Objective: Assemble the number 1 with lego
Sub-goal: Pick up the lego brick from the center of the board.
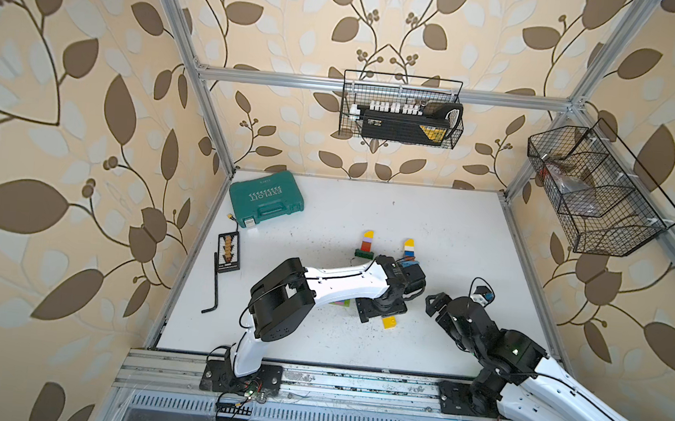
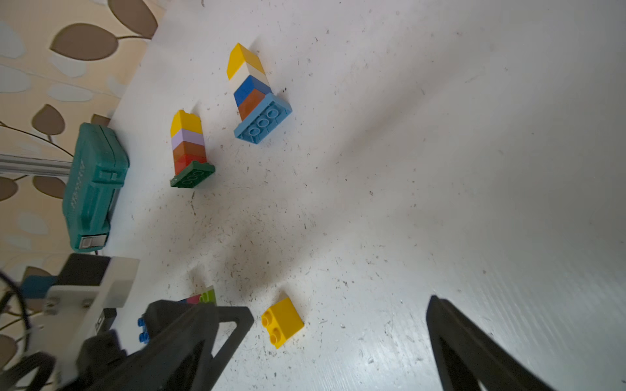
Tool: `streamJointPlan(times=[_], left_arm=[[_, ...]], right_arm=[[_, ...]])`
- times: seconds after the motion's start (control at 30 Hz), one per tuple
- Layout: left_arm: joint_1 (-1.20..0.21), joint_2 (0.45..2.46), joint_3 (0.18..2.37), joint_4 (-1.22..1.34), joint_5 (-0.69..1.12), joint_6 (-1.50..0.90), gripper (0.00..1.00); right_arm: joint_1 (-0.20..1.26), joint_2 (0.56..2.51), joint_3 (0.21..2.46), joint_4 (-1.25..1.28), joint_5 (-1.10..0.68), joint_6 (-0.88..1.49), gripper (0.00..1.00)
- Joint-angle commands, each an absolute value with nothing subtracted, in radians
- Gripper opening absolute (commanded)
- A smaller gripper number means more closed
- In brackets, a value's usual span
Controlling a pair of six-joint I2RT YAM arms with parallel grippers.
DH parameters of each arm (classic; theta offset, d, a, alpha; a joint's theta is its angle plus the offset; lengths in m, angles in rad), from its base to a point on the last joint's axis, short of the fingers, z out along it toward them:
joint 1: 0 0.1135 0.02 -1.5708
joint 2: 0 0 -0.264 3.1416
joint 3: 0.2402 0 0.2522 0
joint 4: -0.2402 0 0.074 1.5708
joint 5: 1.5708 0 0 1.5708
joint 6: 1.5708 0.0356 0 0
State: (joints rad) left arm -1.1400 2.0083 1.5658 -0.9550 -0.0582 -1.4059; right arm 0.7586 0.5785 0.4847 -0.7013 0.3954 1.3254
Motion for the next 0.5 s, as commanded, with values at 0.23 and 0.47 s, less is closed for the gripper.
streamJointPlan(times=[0.23, 0.47], left_arm=[[-1.146, 2.056, 1.579, -0.901, 0.036, -1.382, 0.80], [-1.153, 2.094, 1.597, -0.892, 0.068, -1.352, 0.73]], right_arm=[[0.756, 0.395, 0.452, -0.823, 0.490, 1.351, 0.99], [0.756, 0.383, 0.446, -0.815, 0.482, 1.345, 0.99]])
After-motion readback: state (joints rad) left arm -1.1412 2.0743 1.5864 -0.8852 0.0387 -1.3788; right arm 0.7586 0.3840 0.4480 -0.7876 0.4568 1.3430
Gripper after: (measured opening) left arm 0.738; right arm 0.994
